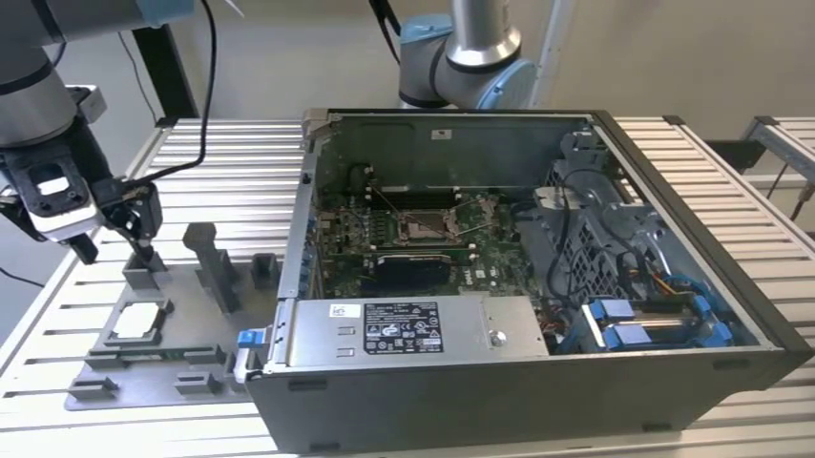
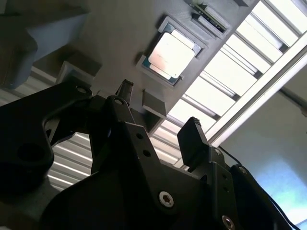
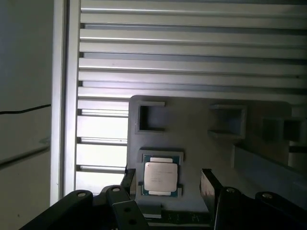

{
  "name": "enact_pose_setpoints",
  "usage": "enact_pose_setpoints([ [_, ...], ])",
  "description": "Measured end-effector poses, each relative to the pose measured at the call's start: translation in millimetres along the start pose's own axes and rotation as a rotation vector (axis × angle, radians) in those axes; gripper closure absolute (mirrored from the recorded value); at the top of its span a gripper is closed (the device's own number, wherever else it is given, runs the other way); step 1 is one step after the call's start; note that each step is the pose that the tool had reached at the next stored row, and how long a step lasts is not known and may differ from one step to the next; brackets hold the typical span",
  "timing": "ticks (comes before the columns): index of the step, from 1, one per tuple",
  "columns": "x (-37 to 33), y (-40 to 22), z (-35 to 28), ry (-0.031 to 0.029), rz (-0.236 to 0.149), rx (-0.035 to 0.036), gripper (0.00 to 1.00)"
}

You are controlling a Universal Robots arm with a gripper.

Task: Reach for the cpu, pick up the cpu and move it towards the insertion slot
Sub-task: 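Pick up the cpu and move it towards the insertion slot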

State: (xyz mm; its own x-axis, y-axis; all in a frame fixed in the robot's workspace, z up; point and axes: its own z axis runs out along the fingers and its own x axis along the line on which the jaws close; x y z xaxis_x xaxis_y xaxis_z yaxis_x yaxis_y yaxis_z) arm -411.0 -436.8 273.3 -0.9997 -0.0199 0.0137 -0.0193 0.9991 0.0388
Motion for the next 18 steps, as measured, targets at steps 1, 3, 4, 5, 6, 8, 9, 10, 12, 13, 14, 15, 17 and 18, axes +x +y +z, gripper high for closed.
enact_pose_setpoints([
  [1,0.0,-0.4,0.4,0.0001,0.0,0.0,0.0],
  [3,0.1,-1.7,1.3,0.0002,0.0,0.0001,0.0],
  [4,0.1,-2.6,1.9,0.0001,0.0,0.0,0.0],
  [5,0.1,-3.9,2.5,0.0001,0.0,0.0,0.0],
  [6,0.2,-5.4,3.1,0.0001,0.0,0.0,0.0],
  [8,0.2,-8.9,4.6,0.0001,0.0,0.0,0.0],
  [9,0.2,-10.4,5.4,0.0002,0.0,0.0001,0.0],
  [10,0.2,-11.4,6.5,0.0001,0.0,0.0001,0.0],
  [12,0.3,-13.8,8.8,0.0002,0.0,0.0001,0.0],
  [13,0.3,-14.9,10.0,0.0002,0.0,0.0001,0.0],
  [14,0.3,-16.0,11.3,0.0001,0.0,0.0,0.0],
  [15,0.3,-17.0,12.5,0.0002,0.0,0.0001,0.0],
  [17,0.3,-18.4,15.7,-0.0001,0.0,-0.0001,0.0],
  [18,0.3,-18.8,17.5,0.0,0.0,0.0,0.0],
])
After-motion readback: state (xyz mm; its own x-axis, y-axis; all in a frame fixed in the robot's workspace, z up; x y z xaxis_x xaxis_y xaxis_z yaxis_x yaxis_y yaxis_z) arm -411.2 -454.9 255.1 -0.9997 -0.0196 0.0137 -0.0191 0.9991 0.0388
